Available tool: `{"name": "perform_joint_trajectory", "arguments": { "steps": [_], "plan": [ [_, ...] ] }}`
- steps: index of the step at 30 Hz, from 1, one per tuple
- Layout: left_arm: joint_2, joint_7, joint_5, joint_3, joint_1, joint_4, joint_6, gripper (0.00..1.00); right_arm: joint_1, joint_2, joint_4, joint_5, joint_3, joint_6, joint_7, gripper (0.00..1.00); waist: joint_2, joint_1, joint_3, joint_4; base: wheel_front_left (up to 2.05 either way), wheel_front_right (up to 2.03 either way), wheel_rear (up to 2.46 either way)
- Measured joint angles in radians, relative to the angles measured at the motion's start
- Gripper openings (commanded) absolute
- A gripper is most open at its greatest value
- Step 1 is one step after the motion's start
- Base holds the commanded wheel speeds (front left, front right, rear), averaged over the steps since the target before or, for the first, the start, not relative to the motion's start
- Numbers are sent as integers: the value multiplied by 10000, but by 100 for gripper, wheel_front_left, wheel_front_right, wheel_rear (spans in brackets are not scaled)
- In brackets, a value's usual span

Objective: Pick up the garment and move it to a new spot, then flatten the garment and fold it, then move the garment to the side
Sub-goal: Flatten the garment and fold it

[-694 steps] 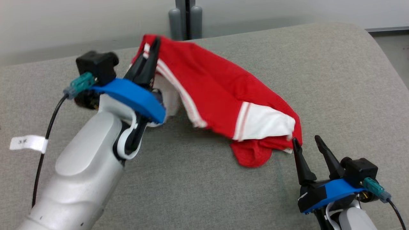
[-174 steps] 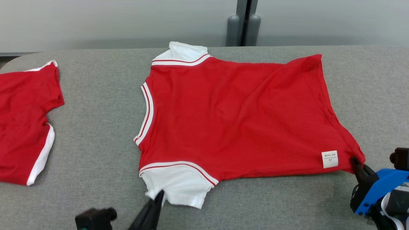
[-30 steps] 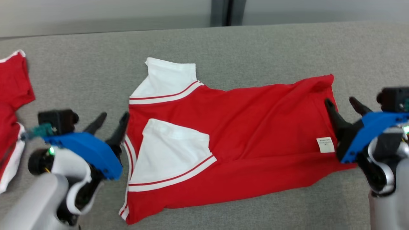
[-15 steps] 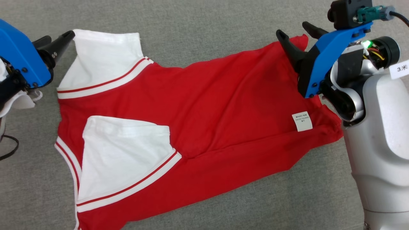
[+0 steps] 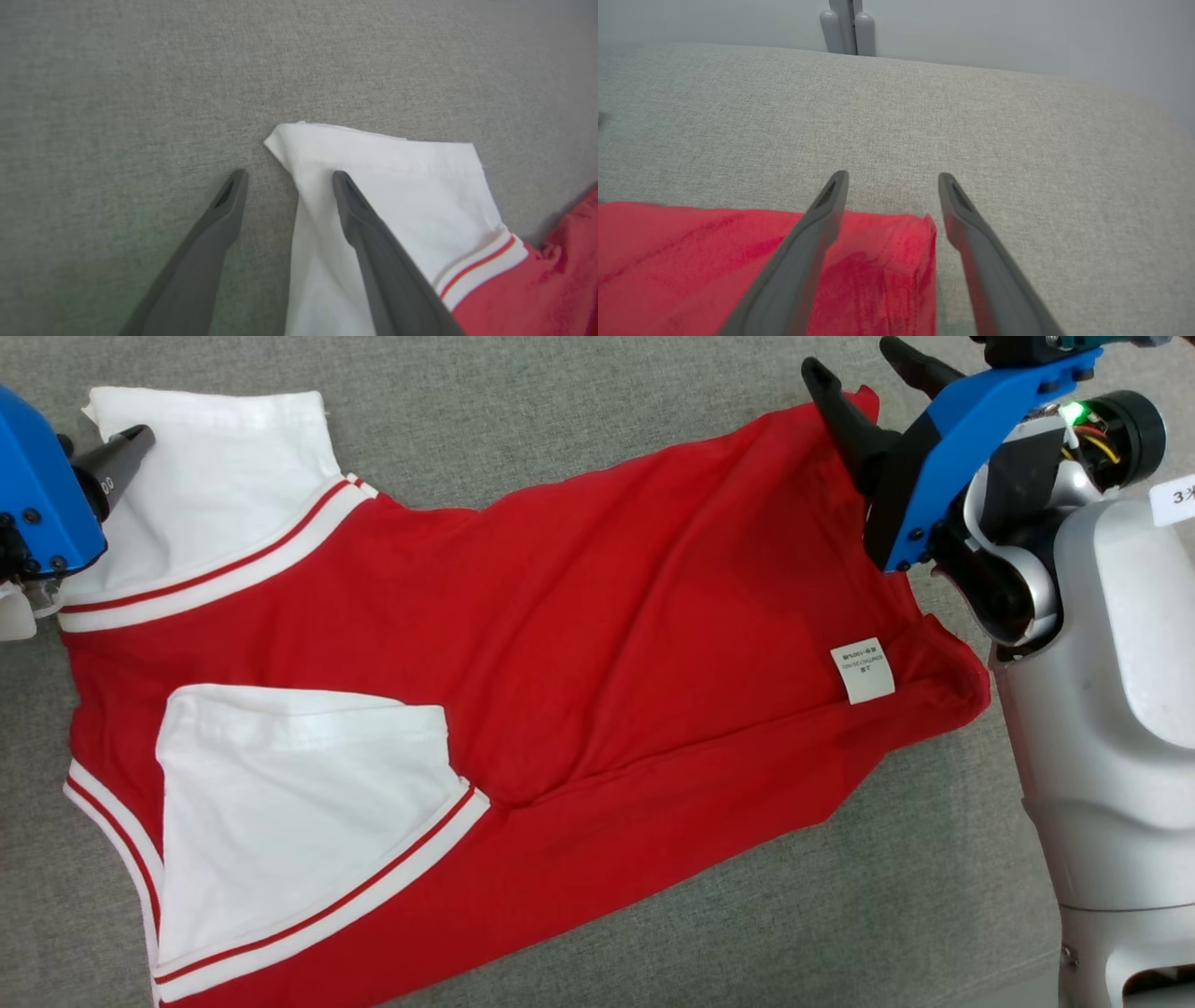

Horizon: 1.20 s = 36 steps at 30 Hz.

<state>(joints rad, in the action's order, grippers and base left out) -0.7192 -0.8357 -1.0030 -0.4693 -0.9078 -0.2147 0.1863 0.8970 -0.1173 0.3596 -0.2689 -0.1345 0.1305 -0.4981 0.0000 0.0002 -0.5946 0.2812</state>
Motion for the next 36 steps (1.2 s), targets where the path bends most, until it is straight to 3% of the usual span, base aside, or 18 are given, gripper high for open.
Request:
{"name": "perform_joint_trajectory", "arguments": {
  "steps": [3,4,5,6,13,19,25,31,36],
  "plan": [
    [-36,130,221,-44,-17,-54,79,99,254,12,174,-12,-29,0,23,100,0,-1,-69,60,0,0,0],
    [-50,238,336,-65,-28,-71,81,54,324,8,240,-12,-21,0,23,100,0,-2,-91,73,0,0,0],
    [-61,324,418,-109,-55,-88,77,36,412,-6,316,-12,-2,0,0,100,0,-2,-119,81,0,0,0],
    [-67,414,500,-151,-88,-105,63,0,484,-17,399,-12,38,0,-56,100,0,-2,-153,80,0,0,0],
    [389,913,606,-313,-218,-307,-169,0,716,-412,1145,125,150,0,-1170,100,0,-2,-280,-217,0,0,0],
    [709,1177,598,-435,-227,-408,-395,0,392,-566,715,136,169,0,-1783,100,0,-2,-270,-473,0,0,0],
    [894,1338,598,-541,-237,-512,-552,0,-198,-777,-1179,184,251,0,-1812,100,0,-2,-245,-571,0,0,0],
    [951,1427,539,-556,-267,-635,-635,0,-1490,-1287,-2872,759,234,0,-3434,100,0,-2,-230,-594,0,0,0],
    [1009,1459,535,-562,-370,-648,-642,0,-1834,-1150,-3808,945,593,0,-3760,100,0,-2,-317,-666,0,0,0]
  ]
}}
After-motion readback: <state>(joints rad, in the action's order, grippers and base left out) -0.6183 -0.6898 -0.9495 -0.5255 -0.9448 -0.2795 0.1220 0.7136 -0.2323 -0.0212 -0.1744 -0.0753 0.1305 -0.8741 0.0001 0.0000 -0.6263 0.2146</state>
